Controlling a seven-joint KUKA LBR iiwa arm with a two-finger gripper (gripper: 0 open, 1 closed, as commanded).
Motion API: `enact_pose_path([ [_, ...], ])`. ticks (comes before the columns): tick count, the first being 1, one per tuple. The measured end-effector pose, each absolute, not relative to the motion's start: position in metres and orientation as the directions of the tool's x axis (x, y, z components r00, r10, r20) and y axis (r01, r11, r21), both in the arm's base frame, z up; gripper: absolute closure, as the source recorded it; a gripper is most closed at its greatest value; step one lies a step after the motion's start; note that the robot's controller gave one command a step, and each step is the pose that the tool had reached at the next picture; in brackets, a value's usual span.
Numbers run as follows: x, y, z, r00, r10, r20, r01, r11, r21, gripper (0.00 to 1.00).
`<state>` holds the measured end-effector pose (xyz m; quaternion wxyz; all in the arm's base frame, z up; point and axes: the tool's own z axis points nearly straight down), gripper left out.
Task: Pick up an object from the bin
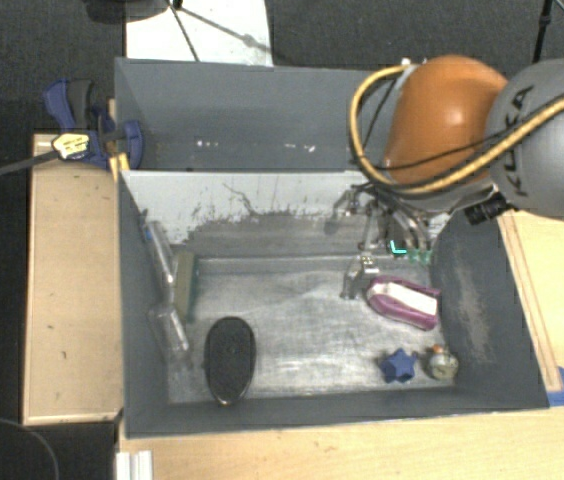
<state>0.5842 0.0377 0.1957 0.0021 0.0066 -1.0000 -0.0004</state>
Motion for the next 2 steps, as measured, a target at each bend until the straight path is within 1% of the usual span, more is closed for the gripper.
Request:
enact_pose_path([
  [1, 0.559, -0.027, 0.116, -0.998, -0.060, 0.007, -0.060, 0.998, -0.002, 0.00],
  [2, 0.575, -0.096, 0.072, -0.960, -0.279, -0.007, -0.279, 0.960, -0.002, 0.00],
])
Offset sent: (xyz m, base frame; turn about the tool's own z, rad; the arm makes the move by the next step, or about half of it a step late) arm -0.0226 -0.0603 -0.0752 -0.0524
